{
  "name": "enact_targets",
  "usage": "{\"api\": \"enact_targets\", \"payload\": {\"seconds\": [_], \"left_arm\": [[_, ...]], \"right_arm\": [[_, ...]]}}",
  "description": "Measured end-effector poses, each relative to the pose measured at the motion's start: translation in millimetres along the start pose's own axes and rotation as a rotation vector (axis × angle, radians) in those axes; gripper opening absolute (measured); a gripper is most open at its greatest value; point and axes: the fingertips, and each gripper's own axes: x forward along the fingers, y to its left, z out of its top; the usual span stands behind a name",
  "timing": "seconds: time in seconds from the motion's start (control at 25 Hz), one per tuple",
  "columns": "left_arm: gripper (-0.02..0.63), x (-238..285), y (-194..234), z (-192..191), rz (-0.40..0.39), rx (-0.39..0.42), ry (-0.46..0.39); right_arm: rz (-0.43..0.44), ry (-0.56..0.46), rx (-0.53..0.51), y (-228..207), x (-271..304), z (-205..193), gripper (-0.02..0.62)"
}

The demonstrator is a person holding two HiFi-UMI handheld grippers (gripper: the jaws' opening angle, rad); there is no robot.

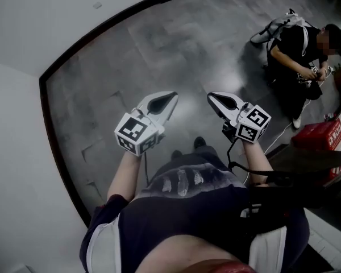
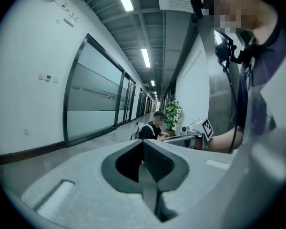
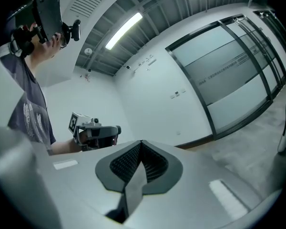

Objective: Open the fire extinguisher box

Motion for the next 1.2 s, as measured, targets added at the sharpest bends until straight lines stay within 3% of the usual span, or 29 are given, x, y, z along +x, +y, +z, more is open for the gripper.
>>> {"api": "enact_targets", "payload": {"seconds": [0.24,0.52,0.8,1.2], "left_arm": [[0.000,19.1,9.1,9.3,0.020,-0.055,-0.031],[0.000,27.4,39.9,7.8,0.067,-0.110,-0.029],[0.000,1.1,89.1,4.3,0.095,-0.130,-0.066],[0.000,-31.5,158.7,0.1,0.070,-0.132,-0.083]], "right_arm": [[0.068,0.023,-0.025,-27.6,10.4,23.5,0.000],[0.115,0.074,0.000,-50.5,35.6,20.9,0.000],[0.120,0.094,-0.040,-40.5,81.6,24.6,0.000],[0.118,0.125,-0.114,-15.3,157.4,26.8,0.000]]}}
